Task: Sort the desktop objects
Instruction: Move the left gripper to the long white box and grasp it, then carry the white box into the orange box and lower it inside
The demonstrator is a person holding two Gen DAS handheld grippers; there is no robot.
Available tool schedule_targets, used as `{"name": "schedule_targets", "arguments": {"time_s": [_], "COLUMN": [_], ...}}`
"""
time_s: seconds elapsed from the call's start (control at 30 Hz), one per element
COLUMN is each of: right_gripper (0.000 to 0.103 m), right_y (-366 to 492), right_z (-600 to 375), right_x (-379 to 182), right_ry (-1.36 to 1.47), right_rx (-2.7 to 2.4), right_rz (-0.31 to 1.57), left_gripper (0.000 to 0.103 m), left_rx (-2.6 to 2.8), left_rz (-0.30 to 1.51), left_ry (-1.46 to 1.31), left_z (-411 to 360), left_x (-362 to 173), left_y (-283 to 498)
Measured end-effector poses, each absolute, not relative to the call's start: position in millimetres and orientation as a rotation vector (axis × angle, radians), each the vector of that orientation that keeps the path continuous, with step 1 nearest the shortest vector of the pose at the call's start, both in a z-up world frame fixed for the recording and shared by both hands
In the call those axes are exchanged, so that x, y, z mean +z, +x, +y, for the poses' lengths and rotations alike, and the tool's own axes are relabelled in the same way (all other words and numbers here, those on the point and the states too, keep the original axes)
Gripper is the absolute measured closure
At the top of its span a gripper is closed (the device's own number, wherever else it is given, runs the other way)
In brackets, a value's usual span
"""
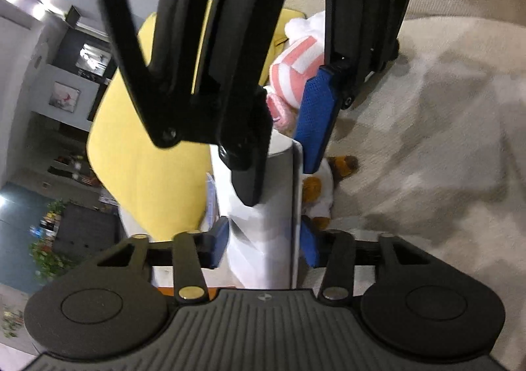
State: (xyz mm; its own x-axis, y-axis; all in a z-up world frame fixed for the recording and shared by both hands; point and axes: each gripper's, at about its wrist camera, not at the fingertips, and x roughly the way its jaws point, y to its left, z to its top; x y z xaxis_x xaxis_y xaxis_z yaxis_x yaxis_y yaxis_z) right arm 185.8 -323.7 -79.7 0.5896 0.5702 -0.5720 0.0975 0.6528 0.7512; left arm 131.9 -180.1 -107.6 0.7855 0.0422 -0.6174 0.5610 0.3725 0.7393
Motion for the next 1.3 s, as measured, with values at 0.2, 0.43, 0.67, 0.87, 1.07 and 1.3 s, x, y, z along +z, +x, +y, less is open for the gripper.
{"name": "schedule_targets", "arguments": {"time_s": [0.2, 0.43, 0.67, 0.87, 1.07, 1.3], "right_gripper": [0.068, 0.063, 0.063, 0.063, 0.066, 0.069], "right_y": [179, 158, 157, 150, 141, 123], "right_z": [-327, -346, -359, -347, -312, -239], "right_x": [-75, -59, -62, -54, -32, 19], "right_ry": [0.813, 0.784, 0.749, 0.65, 0.533, 0.294], "right_rx": [0.318, 0.229, 0.106, 0.114, 0.292, 0.506], "right_rz": [0.883, 0.744, 0.743, 0.72, 0.67, 0.628], "left_gripper": [0.064, 0.071, 0.071, 0.071, 0.071, 0.07], "left_rx": [-0.379, -0.426, -0.478, -0.444, -0.362, -0.4], "left_rz": [0.616, 0.69, 0.658, 0.587, 0.623, 0.794], "left_ry": [1.074, 0.908, 0.829, 0.86, 0.929, 1.008], "left_z": [-176, -162, -143, -112, -70, -33], "left_x": [-99, -68, -5, 43, 45, 0], "left_y": [128, 127, 102, 84, 71, 78]}}
